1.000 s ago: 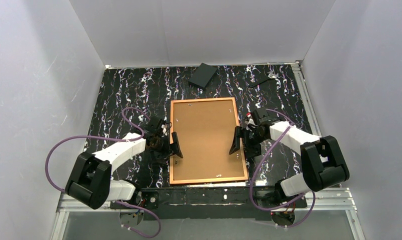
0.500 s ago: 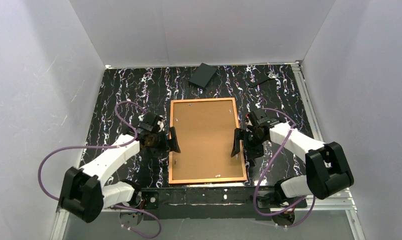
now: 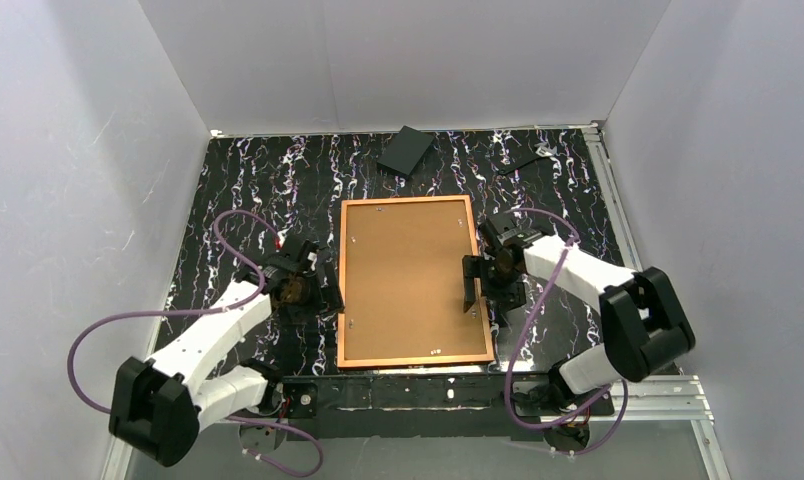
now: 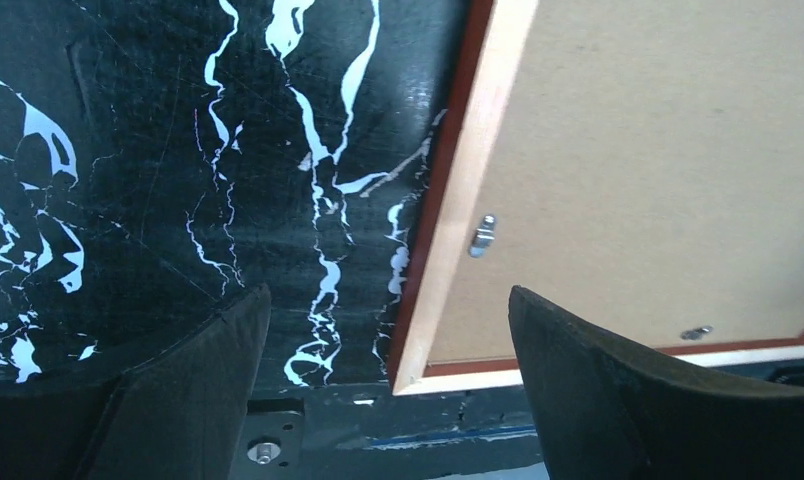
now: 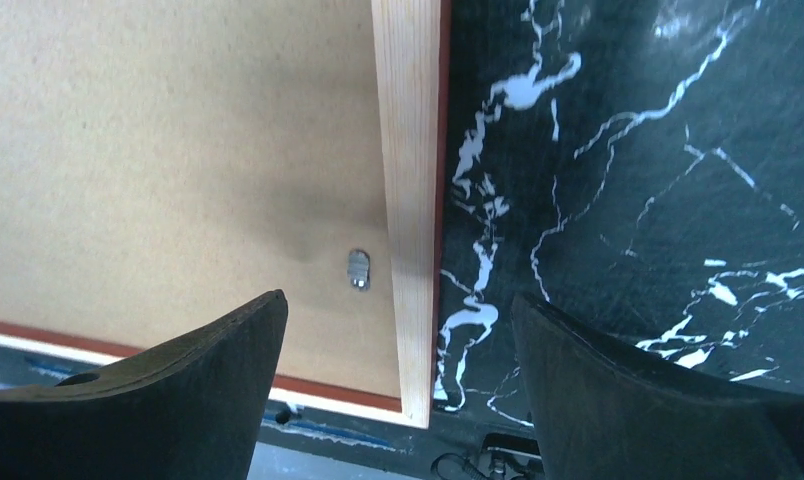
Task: Put the photo into the frame
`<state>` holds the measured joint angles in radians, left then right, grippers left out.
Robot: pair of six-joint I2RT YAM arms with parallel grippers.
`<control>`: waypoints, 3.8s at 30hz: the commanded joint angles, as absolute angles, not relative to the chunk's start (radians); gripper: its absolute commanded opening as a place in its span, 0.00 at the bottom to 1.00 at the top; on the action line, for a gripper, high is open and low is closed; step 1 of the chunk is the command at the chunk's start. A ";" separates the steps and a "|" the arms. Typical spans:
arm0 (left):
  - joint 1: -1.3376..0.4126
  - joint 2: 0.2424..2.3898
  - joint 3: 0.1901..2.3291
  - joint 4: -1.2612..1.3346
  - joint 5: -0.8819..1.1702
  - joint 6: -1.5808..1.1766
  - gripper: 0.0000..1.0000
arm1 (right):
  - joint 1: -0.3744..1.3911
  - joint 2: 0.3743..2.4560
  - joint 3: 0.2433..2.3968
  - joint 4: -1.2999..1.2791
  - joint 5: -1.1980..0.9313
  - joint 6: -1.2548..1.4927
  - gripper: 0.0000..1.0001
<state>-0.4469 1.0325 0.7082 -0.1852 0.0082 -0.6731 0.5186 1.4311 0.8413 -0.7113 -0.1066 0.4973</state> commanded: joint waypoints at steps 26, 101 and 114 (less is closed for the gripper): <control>-0.483 1.265 0.619 -0.072 0.064 -0.706 0.67 | 0.592 1.549 0.864 -0.672 -0.016 0.533 0.58; -0.693 1.422 0.727 -0.166 -0.165 -0.541 0.31 | 0.591 1.560 0.842 -0.677 -0.015 0.522 0.01; -0.693 1.403 0.738 -0.153 -0.146 -0.543 0.36 | 0.592 1.558 0.846 -0.677 -0.022 0.520 0.01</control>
<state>-0.6868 1.3876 0.7547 -0.0540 -0.1421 -0.5575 0.5819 1.5372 0.8738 -0.6792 -0.0292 0.5354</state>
